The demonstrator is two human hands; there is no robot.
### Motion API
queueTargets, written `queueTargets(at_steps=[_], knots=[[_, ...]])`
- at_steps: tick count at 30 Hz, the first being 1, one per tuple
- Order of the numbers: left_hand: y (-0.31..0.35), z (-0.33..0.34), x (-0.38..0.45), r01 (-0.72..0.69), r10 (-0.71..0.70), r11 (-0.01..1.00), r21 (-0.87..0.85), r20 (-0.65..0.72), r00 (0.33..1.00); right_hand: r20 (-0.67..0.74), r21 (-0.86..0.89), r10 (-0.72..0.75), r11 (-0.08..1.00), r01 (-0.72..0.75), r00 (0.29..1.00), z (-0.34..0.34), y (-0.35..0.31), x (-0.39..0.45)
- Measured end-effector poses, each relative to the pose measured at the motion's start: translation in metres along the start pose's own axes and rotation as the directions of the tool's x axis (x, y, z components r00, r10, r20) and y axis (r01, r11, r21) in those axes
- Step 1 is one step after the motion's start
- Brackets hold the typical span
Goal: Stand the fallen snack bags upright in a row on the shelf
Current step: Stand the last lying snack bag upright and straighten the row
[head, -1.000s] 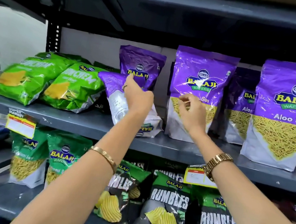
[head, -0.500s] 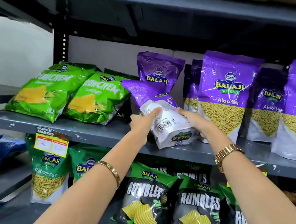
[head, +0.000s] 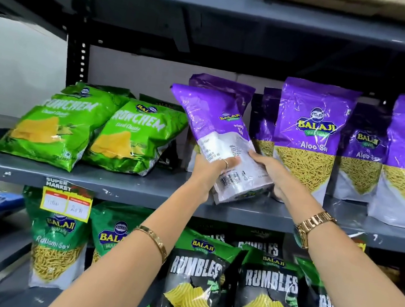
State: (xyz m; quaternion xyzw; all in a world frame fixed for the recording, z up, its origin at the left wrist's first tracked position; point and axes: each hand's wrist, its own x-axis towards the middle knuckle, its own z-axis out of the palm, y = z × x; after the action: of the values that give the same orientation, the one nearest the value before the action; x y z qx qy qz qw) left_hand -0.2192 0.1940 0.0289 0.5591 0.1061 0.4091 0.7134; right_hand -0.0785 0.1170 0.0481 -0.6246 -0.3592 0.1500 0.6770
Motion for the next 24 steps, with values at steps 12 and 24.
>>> queueTargets(at_steps=[12,24], knots=[[0.016,-0.039,0.050,-0.161,0.145,0.945,0.283,0.076,0.986,0.123,0.077,-0.082,0.994,0.073,0.989,0.027,0.025,0.050],[-0.011,-0.060,0.066,-0.094,0.102,0.975,0.201,-0.030,0.994,-0.170,-0.394,-0.434,0.853,0.343,0.885,0.031,0.044,0.042]])
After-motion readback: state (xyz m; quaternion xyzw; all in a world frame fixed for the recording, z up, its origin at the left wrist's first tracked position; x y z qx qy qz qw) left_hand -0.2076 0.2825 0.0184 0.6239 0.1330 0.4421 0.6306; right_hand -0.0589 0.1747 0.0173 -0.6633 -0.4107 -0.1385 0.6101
